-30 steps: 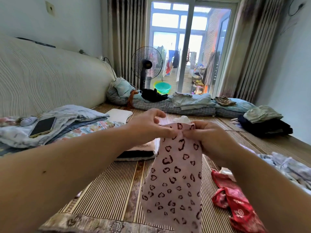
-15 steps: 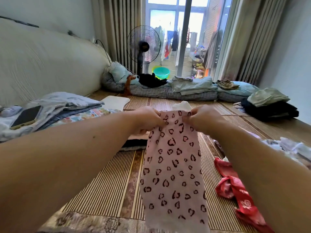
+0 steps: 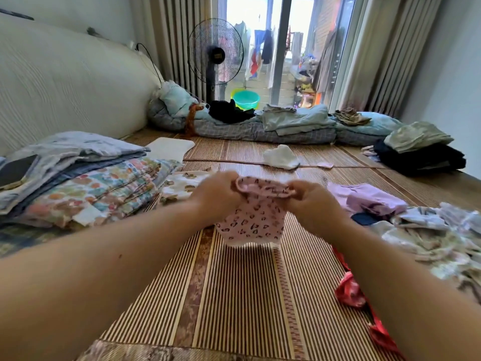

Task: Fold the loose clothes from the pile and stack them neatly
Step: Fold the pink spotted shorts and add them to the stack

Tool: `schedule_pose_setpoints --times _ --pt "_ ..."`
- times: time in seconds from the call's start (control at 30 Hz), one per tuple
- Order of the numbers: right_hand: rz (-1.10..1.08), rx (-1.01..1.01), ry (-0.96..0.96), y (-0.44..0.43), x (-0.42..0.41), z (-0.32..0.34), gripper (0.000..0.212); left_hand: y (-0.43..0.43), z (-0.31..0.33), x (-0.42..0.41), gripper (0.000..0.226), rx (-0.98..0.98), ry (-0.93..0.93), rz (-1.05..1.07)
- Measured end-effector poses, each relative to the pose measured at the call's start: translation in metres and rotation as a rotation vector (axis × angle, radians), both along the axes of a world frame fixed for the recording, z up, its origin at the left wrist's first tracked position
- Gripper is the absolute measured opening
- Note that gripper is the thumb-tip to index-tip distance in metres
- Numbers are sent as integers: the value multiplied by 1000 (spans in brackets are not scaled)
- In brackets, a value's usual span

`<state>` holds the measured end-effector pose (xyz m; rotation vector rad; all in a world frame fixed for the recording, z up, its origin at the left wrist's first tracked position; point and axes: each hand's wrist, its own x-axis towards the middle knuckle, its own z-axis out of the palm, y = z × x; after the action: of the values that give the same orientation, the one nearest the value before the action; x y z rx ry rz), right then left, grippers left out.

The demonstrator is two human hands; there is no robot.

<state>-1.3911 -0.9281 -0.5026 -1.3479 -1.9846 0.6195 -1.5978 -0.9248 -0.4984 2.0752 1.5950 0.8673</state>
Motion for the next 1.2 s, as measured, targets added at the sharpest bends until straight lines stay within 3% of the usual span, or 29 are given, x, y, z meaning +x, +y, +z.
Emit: schedule_pose_setpoints --times 0.1,0.23,0.33,0.53,0.67,0.77,0.87,0.97,1.07,1.2 --pt "60 -176 -176 -28 8 -33 6 -36 -46 -7 8 -133 -21 -48" --pt "240 -496 -337 -59 16 -67 2 -81 -92 -8 7 -336 258 -191" --pt "362 -644 -450 -70 17 -83 16 -98 -110 -9 6 -468 363 -283" --pt "353 -744 -233 -59 11 -94 10 -97 -121 -18 15 -562 122 -231" --pt "217 -846 158 -35 3 -100 20 -71 -124 -17 14 -485 -145 -90" --pt "48 -747 255 -13 -8 -105 20 -46 -131 -17 18 -306 -157 82" --pt "-195 -620 235 9 -20 -123 27 -27 -140 -18 35 -257 -158 156" --pt "-353 -438 -126 24 -20 -146 59 -21 -149 -19 53 -276 128 231" --pt "-269 -282 -216 34 -16 -162 69 -25 -156 -20 75 -461 420 293" --pt "-33 -357 -433 38 -23 -172 71 -27 -165 -17 70 -575 432 252"
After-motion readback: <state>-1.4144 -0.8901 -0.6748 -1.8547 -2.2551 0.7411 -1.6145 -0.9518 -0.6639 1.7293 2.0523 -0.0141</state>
